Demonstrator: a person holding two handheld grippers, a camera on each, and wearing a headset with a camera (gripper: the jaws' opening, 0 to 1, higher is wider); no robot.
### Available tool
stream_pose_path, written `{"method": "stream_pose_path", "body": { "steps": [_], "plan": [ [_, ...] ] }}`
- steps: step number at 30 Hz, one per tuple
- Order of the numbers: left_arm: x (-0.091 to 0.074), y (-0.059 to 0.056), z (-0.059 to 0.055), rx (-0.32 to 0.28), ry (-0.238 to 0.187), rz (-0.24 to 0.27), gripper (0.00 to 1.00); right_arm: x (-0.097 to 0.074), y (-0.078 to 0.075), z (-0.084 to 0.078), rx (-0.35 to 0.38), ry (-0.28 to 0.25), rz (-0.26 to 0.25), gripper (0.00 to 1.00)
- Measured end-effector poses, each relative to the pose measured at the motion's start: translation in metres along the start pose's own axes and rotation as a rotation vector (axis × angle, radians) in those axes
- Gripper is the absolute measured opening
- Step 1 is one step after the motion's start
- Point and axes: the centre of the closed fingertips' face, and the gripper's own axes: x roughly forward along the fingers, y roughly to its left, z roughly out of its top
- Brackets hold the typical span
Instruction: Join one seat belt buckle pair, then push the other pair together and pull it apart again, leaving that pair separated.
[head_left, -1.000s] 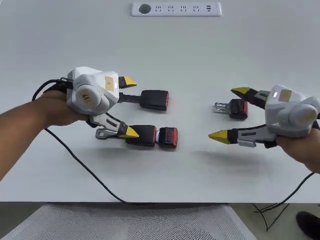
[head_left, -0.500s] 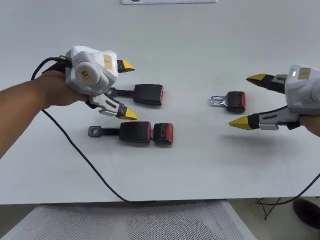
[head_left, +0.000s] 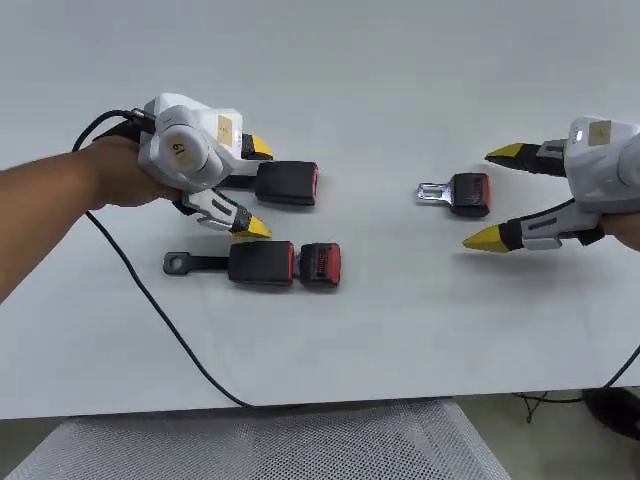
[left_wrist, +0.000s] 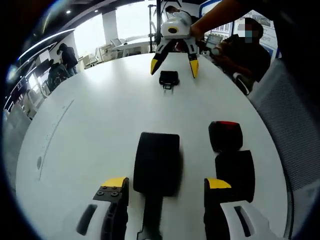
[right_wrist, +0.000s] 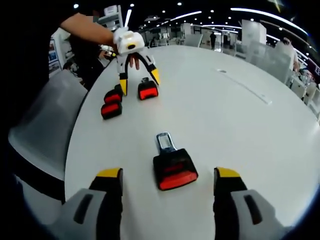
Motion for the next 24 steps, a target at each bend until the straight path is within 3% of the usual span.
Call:
{"method": "stream_pose_path", "body": {
  "steps": [3, 7, 11, 13, 14, 15, 20, 24],
  "plan": [
    [0.003, 0.003, 0.004, -0.042, -0.032, -0.001, 0.60, 0.002, 0.001, -0.003, -0.002, 0.018, 0.020, 0.72],
    [0.003, 0.008, 0.006, -0.038, -0.048, 0.009, 0.56, 0.004, 0.002, -0.010, -0.019, 0.041, 0.041, 0.70],
    [0.004, 0.010, 0.006, -0.039, -0.056, 0.013, 0.52, 0.006, 0.001, -0.008, -0.040, 0.025, 0.048, 0.67],
    [0.003, 0.011, 0.006, -0.044, -0.056, 0.017, 0.46, 0.005, 0.001, -0.009, -0.039, 0.022, 0.058, 0.59],
    [0.003, 0.015, 0.004, -0.043, -0.053, 0.037, 0.36, 0.005, 0.002, -0.008, -0.044, 0.021, 0.068, 0.55],
    [0.004, 0.016, 0.003, -0.010, -0.047, 0.030, 0.36, 0.005, -0.001, -0.010, -0.069, 0.027, 0.060, 0.51],
    [0.007, 0.015, 0.002, -0.025, -0.045, 0.033, 0.35, 0.004, -0.007, -0.010, -0.061, 0.014, 0.055, 0.38],
    [0.009, 0.012, 0.004, -0.025, -0.040, 0.030, 0.35, 0.004, -0.009, -0.010, -0.058, 0.000, 0.063, 0.35]
  ]
}}
